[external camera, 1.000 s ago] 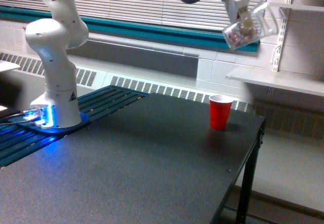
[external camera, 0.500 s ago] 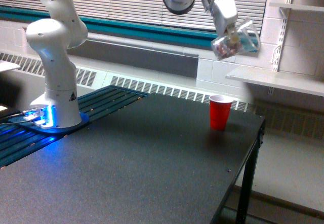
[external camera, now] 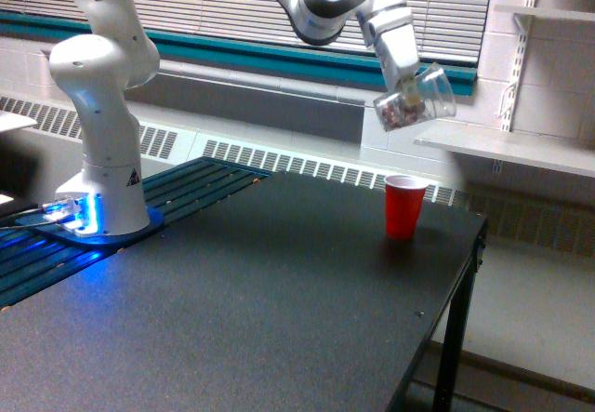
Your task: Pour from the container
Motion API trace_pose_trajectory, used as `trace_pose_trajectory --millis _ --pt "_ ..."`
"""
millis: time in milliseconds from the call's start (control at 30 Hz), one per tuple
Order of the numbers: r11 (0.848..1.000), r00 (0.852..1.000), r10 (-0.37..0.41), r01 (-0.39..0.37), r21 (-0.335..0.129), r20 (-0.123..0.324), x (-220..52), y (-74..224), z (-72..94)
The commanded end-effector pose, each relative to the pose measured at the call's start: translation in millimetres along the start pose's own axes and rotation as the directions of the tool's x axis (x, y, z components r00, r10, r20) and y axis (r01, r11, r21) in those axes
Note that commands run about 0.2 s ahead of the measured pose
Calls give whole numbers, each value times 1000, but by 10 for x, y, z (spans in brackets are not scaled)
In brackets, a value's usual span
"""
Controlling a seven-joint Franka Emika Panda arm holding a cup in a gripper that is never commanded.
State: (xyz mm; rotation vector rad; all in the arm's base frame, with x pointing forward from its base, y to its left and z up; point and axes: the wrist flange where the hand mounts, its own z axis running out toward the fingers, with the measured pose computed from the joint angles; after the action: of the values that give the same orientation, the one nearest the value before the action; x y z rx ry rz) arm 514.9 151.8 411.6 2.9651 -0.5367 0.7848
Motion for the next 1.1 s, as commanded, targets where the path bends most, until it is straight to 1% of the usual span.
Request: trace_pose_trajectory --millis 33,100,233,500,767,1100 --pt "1000 999 22 -22 10 28 -240 -200 84" --pt "1000 999 19 -20 19 48 -323 -265 126" --pt "999 997 12 -14 29 74 -455 -380 182" --pt "999 994 5 -8 32 112 -663 -573 250" --pt "999 988 -15 10 35 155 -860 -747 286" --pt "999 979 -20 14 33 203 -1104 -906 273"
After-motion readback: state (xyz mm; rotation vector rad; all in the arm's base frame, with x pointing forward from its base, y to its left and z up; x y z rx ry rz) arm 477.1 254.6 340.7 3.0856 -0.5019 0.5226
